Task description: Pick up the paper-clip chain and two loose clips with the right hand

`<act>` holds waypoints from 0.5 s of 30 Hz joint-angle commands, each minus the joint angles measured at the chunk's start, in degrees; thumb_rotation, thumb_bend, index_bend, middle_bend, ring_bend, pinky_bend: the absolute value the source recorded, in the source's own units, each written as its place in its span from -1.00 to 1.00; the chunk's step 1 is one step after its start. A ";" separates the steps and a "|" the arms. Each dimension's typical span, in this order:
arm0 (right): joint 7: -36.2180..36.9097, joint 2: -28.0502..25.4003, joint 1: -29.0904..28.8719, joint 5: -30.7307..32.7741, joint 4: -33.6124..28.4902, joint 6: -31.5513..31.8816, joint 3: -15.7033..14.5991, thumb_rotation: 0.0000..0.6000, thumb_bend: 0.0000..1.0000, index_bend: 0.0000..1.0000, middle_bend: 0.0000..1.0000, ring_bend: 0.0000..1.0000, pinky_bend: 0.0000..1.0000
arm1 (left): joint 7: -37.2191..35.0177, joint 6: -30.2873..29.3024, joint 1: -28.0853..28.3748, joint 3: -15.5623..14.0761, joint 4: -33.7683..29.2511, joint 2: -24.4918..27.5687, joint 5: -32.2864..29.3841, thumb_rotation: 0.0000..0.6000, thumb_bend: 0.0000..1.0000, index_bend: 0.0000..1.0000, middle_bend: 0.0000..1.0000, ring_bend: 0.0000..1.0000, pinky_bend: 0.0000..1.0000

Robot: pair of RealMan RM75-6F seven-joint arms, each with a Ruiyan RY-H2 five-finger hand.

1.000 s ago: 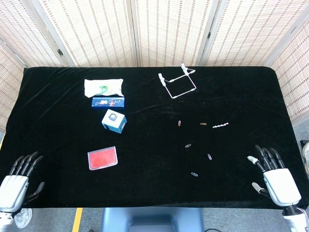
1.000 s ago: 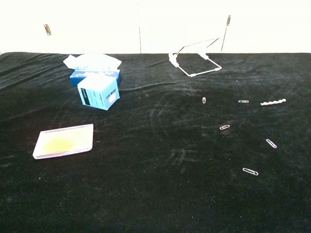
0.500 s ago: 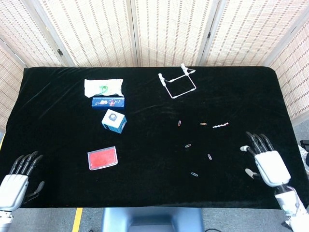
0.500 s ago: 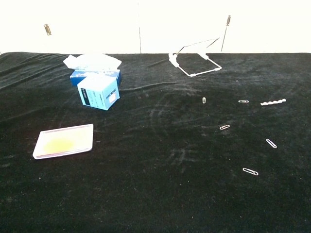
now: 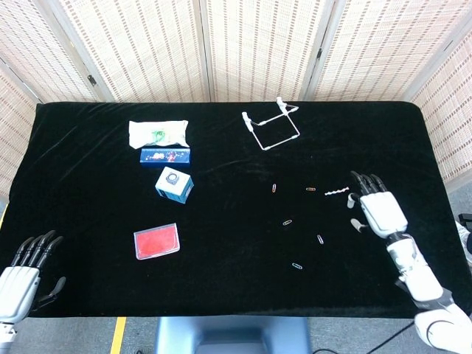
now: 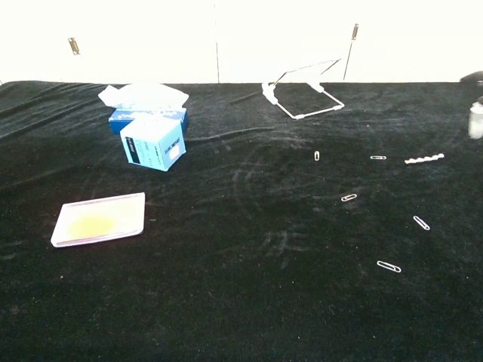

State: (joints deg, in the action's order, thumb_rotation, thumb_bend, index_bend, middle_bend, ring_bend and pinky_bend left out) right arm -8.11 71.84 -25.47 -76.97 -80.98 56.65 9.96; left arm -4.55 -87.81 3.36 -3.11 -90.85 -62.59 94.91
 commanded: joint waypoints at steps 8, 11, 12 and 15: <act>-5.28 8.81 -6.15 6.66 9.45 -6.43 1.32 1.00 -0.33 -0.07 -1.00 -1.00 -1.00 | -2.30 -0.36 -0.08 -0.02 0.48 0.82 -0.01 1.00 -0.10 -1.00 -1.00 -1.00 -1.00; -6.29 10.32 -7.23 7.98 11.60 -6.97 1.63 1.00 -0.33 -0.07 -1.00 -1.00 -1.00 | -2.68 -0.35 -0.07 -0.05 0.54 0.95 0.03 1.00 -0.10 -1.00 -1.00 -1.00 -1.00; -6.55 10.91 -7.68 8.59 12.44 -7.19 1.87 1.00 -0.33 -0.07 -1.00 -1.00 -1.00 | -2.76 -0.33 -0.05 -0.09 0.57 0.96 0.10 1.00 -0.10 -1.00 -1.00 -1.00 -1.00; -7.25 12.42 -8.90 10.03 14.77 -7.79 2.48 1.00 -0.33 -0.07 -1.00 -1.00 -1.00 | -2.88 -0.20 0.02 -0.13 0.61 0.99 0.15 1.00 -0.10 -1.00 -1.00 -1.00 -1.00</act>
State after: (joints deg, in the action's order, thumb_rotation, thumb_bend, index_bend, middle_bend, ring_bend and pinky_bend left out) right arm -14.82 83.42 -33.63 -67.75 -67.24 49.32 12.03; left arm -7.42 -88.02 3.37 -3.24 -90.24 -61.61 95.06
